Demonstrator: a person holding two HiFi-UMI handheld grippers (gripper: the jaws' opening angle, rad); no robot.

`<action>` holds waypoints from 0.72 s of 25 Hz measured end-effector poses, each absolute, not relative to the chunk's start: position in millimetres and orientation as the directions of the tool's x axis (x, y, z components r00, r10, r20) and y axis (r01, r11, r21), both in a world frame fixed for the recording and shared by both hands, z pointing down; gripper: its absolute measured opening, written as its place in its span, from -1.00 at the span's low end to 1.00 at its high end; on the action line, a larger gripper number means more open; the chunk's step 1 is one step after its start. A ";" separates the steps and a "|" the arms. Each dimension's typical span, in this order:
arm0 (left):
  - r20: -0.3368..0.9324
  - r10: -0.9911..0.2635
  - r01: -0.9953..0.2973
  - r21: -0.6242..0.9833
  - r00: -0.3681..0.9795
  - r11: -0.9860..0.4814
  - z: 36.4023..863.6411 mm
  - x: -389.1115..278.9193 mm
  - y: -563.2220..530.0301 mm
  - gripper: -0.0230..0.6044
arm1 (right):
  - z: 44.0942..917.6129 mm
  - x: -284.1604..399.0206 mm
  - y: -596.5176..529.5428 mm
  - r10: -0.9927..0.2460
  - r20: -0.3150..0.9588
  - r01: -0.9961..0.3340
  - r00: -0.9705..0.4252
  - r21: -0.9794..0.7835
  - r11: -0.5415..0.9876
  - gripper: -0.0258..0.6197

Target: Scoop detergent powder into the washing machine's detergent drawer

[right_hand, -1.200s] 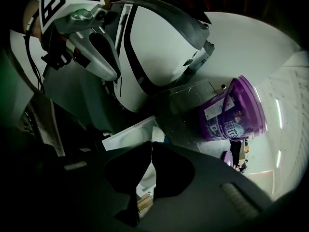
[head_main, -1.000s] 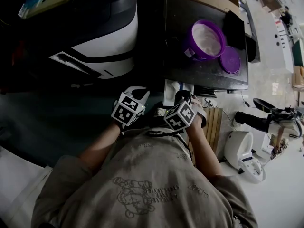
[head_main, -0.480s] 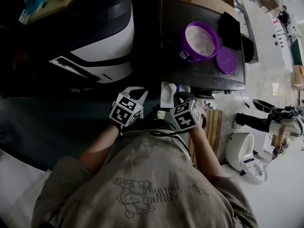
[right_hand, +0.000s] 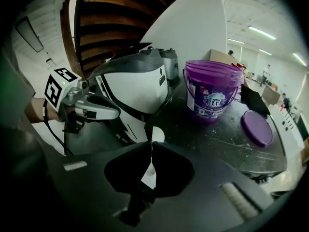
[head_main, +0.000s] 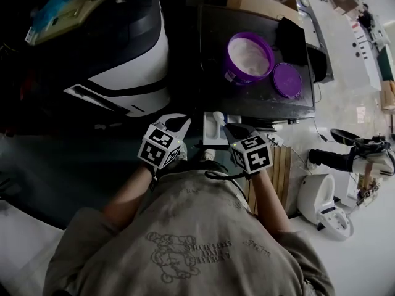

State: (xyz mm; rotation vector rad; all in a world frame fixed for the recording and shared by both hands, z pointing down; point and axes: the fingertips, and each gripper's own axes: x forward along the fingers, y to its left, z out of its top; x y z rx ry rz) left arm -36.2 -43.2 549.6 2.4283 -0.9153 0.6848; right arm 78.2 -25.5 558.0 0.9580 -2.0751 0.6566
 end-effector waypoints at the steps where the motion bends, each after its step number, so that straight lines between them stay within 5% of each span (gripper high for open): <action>1: 0.582 -0.477 -0.697 0.231 0.658 -0.679 544.3 -34.1 -44.5 -0.93 | 552.8 78.9 -25.8 -0.421 0.783 -0.797 -0.457 -0.151 0.584 -0.81; 18: 0.358 -0.608 -0.700 0.246 0.709 -0.671 419.2 -9.7 -78.8 -0.93 | 419.7 87.0 -52.3 -0.564 0.453 -0.723 -0.691 -0.457 0.518 -0.81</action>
